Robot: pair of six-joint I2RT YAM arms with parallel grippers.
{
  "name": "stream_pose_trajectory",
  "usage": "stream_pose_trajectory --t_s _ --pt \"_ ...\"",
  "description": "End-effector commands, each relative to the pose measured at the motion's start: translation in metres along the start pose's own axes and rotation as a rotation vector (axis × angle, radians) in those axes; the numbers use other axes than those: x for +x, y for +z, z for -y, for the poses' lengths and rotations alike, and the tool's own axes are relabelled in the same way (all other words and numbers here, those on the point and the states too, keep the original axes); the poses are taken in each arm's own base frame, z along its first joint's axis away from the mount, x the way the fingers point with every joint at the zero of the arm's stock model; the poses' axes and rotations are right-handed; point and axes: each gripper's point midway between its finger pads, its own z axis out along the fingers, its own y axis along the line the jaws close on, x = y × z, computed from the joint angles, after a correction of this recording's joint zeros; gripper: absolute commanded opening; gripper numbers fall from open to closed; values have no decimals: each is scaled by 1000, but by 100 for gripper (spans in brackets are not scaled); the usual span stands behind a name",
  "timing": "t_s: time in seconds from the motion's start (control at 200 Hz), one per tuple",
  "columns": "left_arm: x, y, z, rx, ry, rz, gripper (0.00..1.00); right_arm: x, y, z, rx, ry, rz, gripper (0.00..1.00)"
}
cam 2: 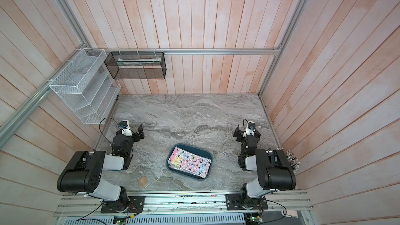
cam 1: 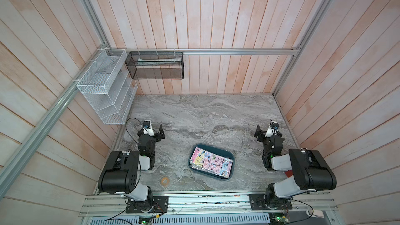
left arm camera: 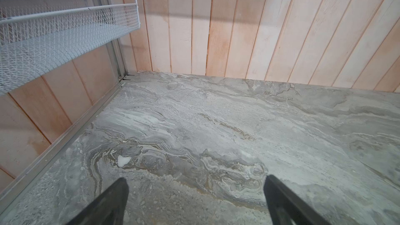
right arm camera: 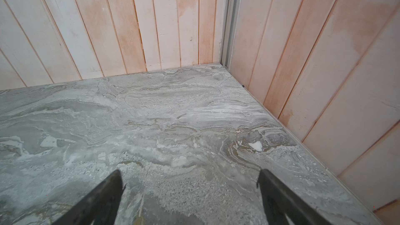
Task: Take the stickers out of the storage box
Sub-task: Pick up the storage box at the center of the board.
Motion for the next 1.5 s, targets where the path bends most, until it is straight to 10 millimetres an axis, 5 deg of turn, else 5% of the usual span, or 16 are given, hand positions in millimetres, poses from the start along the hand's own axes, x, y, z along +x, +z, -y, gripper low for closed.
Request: stream_pose_trajectory --t_s 0.0,1.29,1.495 --pt "-6 2 1 7 17 14 100 -7 3 -5 -18 -3 15 98" --pt "-6 2 -1 13 6 12 100 -7 2 -4 -19 -2 15 99" --pt "-36 9 -13 -73 -17 -37 100 -42 1 -23 -92 -45 31 99"
